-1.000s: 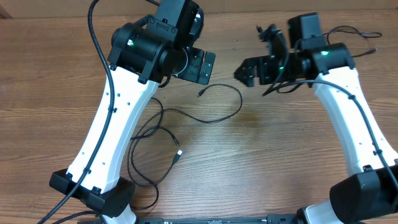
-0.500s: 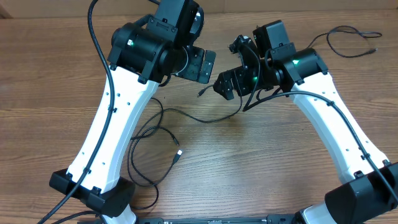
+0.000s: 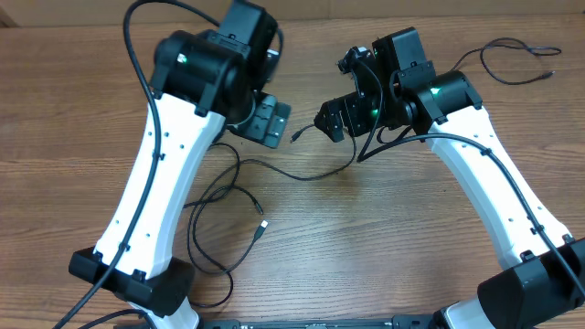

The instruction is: Untangle cables

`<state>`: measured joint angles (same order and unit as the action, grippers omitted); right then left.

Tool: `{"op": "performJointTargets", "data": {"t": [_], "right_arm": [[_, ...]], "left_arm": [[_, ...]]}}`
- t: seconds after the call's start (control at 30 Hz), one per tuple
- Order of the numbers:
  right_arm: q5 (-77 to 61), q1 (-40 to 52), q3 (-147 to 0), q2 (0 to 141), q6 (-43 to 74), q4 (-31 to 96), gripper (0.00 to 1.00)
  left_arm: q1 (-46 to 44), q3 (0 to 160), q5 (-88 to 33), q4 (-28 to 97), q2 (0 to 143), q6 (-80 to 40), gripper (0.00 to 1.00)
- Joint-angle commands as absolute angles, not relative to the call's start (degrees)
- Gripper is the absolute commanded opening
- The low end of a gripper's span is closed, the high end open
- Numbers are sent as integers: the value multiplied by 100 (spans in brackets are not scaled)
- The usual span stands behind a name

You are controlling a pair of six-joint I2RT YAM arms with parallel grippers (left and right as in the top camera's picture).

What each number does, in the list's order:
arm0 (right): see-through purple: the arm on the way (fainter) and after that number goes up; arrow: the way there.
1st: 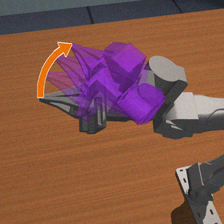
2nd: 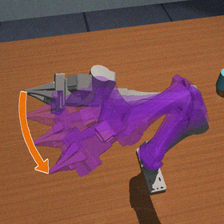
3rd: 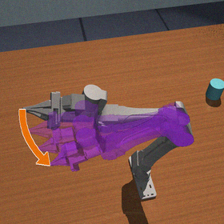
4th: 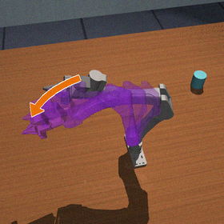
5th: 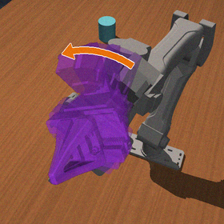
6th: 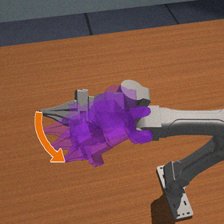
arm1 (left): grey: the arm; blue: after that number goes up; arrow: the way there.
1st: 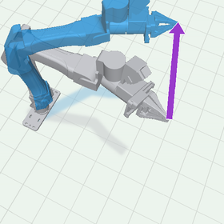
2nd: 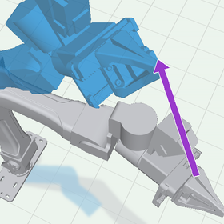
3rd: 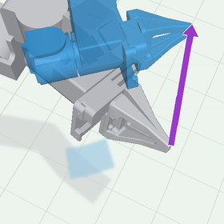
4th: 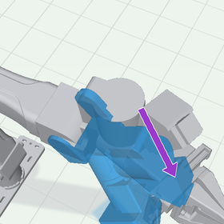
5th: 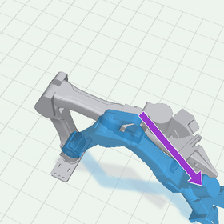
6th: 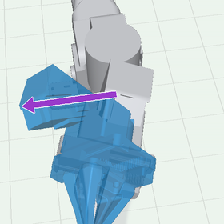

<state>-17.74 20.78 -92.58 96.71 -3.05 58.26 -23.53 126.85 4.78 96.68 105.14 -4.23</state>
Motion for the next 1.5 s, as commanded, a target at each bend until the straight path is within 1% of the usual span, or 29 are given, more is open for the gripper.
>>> {"op": "performJointTargets", "data": {"t": [0.0,0.13,0.33,0.63,0.73,0.83,1.03,1.37,1.47], "right_arm": [[-1739,2088,-9268,9537,-342,5795,100],[-1739,2088,-9268,9537,-342,5756,100],[-1831,2088,-9268,9535,-294,5688,100],[-1975,2088,-9260,9546,-285,5680,100],[-2158,2091,-9260,9618,-8,5651,100],[-2329,2121,-9260,9810,340,5623,100],[-2969,2443,-9260,10322,443,5509,100],[-2952,3640,-9260,11139,1481,4582,100],[-2593,4010,-9260,11406,1881,4346,100]], "left_arm": [[-1997,12359,351,9647,10532,-202,100],[-1601,11891,296,9535,10532,183,100],[-886,11520,290,9299,10532,281,100],[471,11485,-565,8971,10534,427,100],[775,11485,-753,8943,10534,364,100],[943,11485,-873,8971,10534,366,99],[956,11485,-860,8936,10534,429,100],[958,11485,-856,8628,10534,429,100],[958,11485,-856,8626,10534,429,99]]}}
